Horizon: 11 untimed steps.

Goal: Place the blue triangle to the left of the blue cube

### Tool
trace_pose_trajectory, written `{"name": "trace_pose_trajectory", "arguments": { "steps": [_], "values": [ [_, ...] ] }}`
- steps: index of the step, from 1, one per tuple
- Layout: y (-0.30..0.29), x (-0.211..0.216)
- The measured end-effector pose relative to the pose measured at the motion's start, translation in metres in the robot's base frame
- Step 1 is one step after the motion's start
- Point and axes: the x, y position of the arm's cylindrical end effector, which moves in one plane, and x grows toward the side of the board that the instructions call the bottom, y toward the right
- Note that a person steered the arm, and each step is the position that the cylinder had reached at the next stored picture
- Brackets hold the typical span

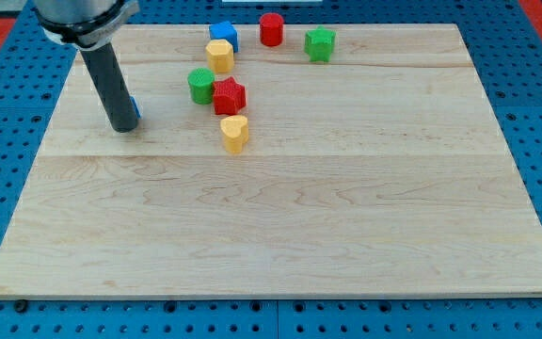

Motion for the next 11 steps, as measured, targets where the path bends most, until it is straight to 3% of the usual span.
{"name": "trace_pose_trajectory", "arguments": {
  "steps": [1,3,4,5,6,7,9,10,11],
  "values": [
    [-0.003,-0.013],
    [-0.001,-0.094],
    [0.004,-0.093],
    [0.01,-0.065],
    [-0.021,-0.089],
    [-0.017,-0.102],
    [-0.045,-0.074],
    [-0.075,-0.099],
    [-0.063,-0.108]
  ]
}}
